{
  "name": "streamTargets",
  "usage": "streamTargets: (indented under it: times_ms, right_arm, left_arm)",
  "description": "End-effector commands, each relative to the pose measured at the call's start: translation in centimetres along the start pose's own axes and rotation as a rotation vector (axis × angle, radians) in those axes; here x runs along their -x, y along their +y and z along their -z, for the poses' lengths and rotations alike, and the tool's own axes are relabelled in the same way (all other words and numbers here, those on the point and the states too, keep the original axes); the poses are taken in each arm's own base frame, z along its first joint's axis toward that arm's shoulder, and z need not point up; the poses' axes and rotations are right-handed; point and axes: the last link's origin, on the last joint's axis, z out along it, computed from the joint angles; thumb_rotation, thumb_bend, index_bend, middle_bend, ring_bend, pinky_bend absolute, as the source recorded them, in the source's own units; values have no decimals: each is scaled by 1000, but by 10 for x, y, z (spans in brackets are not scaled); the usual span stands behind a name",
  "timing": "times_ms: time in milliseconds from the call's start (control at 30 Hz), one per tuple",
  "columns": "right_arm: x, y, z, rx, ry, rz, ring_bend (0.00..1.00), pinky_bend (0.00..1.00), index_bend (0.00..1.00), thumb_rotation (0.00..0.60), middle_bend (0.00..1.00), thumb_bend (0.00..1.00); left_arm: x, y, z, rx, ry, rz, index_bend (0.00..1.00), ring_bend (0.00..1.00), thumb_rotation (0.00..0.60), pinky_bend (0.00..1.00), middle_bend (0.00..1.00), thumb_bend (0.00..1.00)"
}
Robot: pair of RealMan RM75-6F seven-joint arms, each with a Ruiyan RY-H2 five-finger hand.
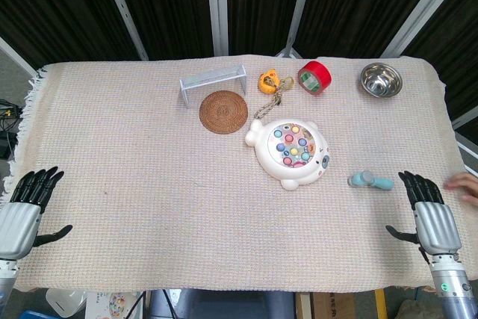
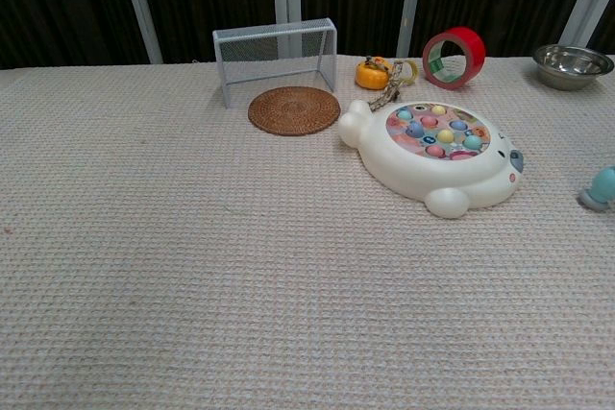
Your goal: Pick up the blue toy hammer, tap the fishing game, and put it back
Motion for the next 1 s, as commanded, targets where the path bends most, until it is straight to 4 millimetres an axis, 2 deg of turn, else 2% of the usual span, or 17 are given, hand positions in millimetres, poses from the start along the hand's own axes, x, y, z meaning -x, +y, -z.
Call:
streamTargets:
  times_ms: [33,300,433,700,833,1000]
  right_arm:
    - [-1,1,0,3,2,-2,14,68,6,600,80,70]
    - [0,3,0,13,-13,5,14,68,6,600,80,70]
    - [-2,3,-6,8,-18,-6,14,68,0,600,80,70]
    - [-16,-1,-59,8,-108,6,14,68,0,600,80,86]
    - [-14,-1,-76,24,-163,20,14,68,8,600,83,111]
    - [-2,-1,-105,52,-257,56,18,68,100,600,121,131]
  left_arm:
    - [0,2,-2,4,-2,-5,0,0,600,0,0,35]
    - [-1,6,-3,11,-10,-15,0,0,600,0,0,36]
    - [-1,7,-3,14,-13,-17,0,0,600,0,0,35]
    - [-4,12,-5,26,-12,-28,0,0,600,0,0,35]
    - [-4,13,-6,27,-12,-31,0,0,600,0,0,35]
    - [-5,14,-7,23,-18,-37,0,0,600,0,0,35]
